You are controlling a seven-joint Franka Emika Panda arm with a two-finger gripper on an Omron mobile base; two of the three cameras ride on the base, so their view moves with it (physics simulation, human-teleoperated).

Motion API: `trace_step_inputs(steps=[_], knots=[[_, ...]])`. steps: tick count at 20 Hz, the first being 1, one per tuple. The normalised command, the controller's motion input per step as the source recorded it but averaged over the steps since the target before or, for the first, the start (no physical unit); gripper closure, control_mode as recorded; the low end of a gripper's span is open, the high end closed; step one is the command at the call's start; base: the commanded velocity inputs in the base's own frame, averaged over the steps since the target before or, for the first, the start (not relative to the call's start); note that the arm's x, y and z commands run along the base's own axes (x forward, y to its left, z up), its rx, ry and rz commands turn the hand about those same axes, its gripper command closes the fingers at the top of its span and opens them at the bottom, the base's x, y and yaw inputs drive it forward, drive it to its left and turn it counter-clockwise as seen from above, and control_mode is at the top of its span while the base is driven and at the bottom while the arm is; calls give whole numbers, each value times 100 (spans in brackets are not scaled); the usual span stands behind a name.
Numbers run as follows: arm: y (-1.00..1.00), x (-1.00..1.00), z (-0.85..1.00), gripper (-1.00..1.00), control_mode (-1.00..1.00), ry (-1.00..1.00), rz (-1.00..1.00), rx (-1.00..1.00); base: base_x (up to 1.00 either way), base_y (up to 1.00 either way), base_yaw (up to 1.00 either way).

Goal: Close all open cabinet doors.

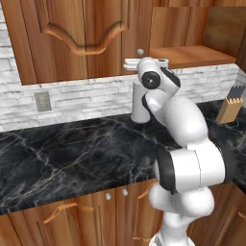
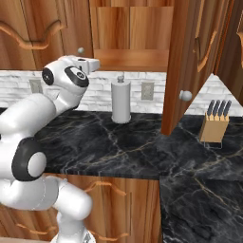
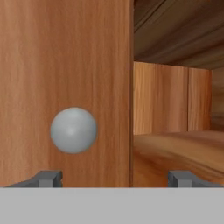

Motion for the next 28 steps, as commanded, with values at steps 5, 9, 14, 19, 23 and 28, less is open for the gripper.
trace_step_inputs(steps=[5,9,14,19,23,28], knots=[[0,25,-3,-100,-100,3,0,0,0,0,0],[0,-85,1,-100,-100,34,0,5,0,0,0],[0,-100,22,-100,-100,44,-1,9,0,0,0],[0,-100,63,-100,-100,51,0,11,0,0,0],[-5,-100,98,-100,-100,44,0,15,0,0,0],[0,-100,23,-100,-100,17,0,6,0,0,0]])
